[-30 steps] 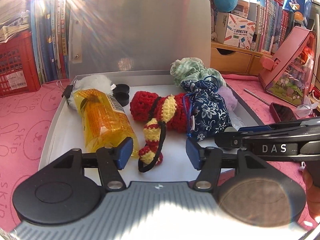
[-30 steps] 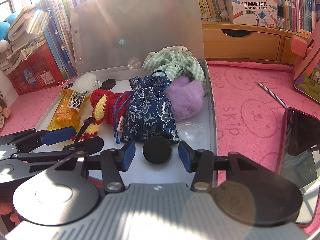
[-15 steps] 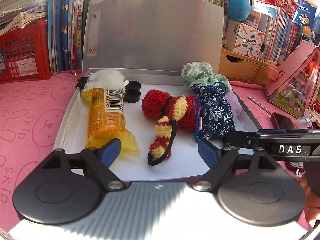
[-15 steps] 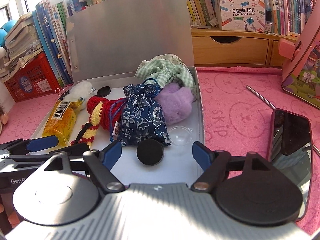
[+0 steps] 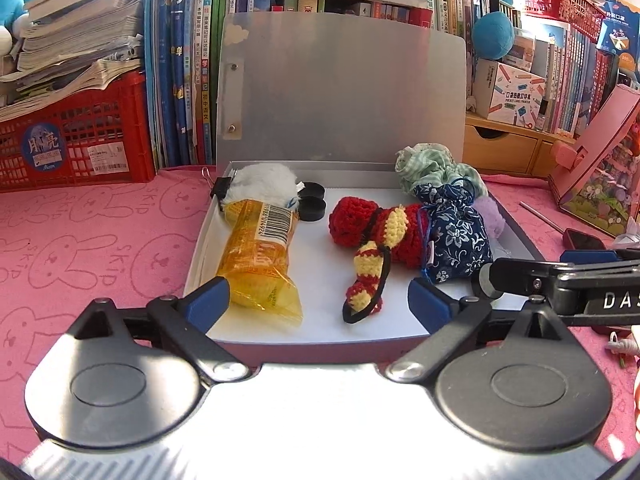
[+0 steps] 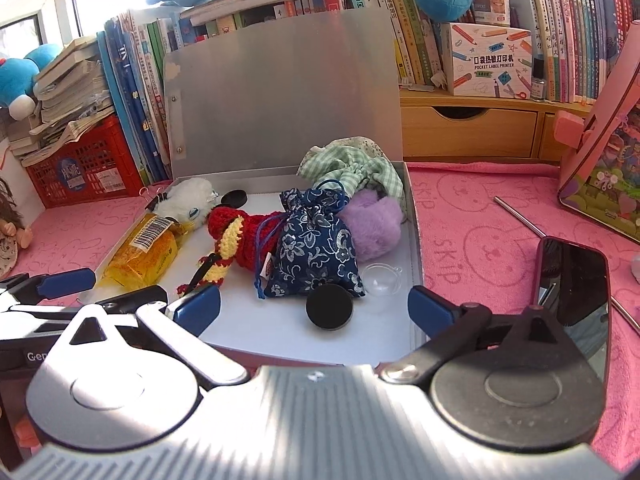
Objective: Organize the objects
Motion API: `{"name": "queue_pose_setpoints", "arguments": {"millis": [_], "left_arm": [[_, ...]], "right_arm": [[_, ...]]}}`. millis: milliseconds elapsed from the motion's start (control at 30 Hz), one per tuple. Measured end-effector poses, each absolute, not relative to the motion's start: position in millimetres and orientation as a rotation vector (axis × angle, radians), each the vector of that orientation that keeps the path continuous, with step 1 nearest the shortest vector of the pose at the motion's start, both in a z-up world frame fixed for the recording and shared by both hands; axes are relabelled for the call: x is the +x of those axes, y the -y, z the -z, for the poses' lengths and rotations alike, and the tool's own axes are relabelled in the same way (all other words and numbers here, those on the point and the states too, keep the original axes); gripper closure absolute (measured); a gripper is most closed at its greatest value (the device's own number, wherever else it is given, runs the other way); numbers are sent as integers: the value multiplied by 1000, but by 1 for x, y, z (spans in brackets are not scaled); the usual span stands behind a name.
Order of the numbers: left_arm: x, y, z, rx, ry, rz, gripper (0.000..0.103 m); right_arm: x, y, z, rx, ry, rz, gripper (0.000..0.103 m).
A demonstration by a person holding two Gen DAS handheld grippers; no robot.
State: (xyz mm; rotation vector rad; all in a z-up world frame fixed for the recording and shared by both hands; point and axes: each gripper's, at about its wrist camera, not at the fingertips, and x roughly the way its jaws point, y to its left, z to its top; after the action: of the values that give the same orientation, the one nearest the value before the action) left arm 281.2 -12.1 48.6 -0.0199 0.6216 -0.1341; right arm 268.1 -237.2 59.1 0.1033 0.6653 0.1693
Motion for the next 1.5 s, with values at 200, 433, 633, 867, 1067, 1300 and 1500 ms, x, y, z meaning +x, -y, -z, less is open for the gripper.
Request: {"name": "queue_pose_setpoints", "arguments": {"millis": [200, 433, 633, 867, 1067, 1300, 1500], "left_arm": [[253, 1, -52, -28, -609, 145, 5], [223, -7, -50, -25, -602, 129, 5], [194, -9, -51, -22, -592, 126, 5], [162, -9, -45, -4, -579, 120, 5], [140, -11, -33, 4, -588, 101, 5], [127, -15, -15, 11, -626, 92, 5], [129, -18, -4, -10, -644, 65, 5]], "right_arm": [[246, 237, -57, 119, -650, -163, 0], [218, 236, -58, 112, -629, -156, 0], [192, 235, -62, 106, -592, -159, 0], [160, 227, -55, 70, -565, -155, 0], [142, 224, -41, 50, -579, -147, 0], [133, 220, -22, 31, -620, -125, 0], [131, 216, -8, 19, -657, -123, 0]]}}
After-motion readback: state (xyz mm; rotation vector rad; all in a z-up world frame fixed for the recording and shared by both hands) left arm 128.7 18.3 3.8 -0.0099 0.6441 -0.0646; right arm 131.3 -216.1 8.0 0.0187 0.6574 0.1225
